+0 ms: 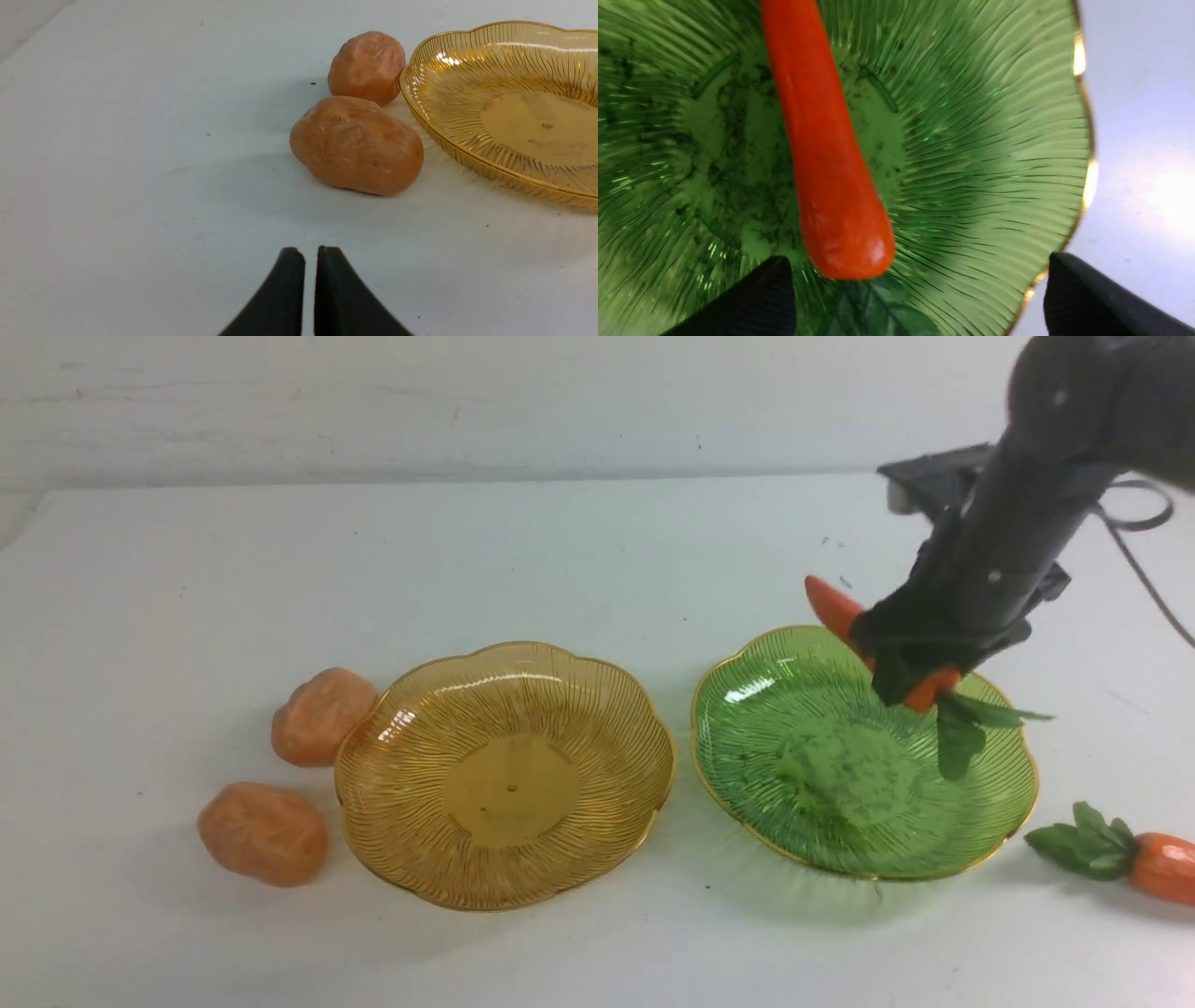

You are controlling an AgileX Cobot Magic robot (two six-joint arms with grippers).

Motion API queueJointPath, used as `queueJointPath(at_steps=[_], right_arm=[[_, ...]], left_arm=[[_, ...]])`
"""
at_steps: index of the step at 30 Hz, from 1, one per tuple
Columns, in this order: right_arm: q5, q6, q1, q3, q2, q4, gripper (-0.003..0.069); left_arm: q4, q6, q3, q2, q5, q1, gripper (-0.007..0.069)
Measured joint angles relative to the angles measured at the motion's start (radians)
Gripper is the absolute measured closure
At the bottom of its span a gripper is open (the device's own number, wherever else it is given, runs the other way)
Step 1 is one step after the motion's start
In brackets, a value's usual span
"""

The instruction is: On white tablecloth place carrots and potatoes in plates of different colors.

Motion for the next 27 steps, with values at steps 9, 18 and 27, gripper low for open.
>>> queueJointPath(at_steps=[9,18,27], right_arm=[[-0.008,-0.016,-0.182,0.368,-0.321,-0.011,0.0380],[-0.045,-0.112,-0.316,0.590,-0.344,0.027,0.0634],[-0.056,-0.197,-0.316,0.590,-0.258,-0.038,0.0316]], left_arm=[[0.000,0.000,0.000,0.000,0.000,0.000,0.0597],[0.000,0.000,0.000,0.000,0.000,0.000,0.0597],[0.000,0.000,0.000,0.000,0.000,0.000,0.0597]])
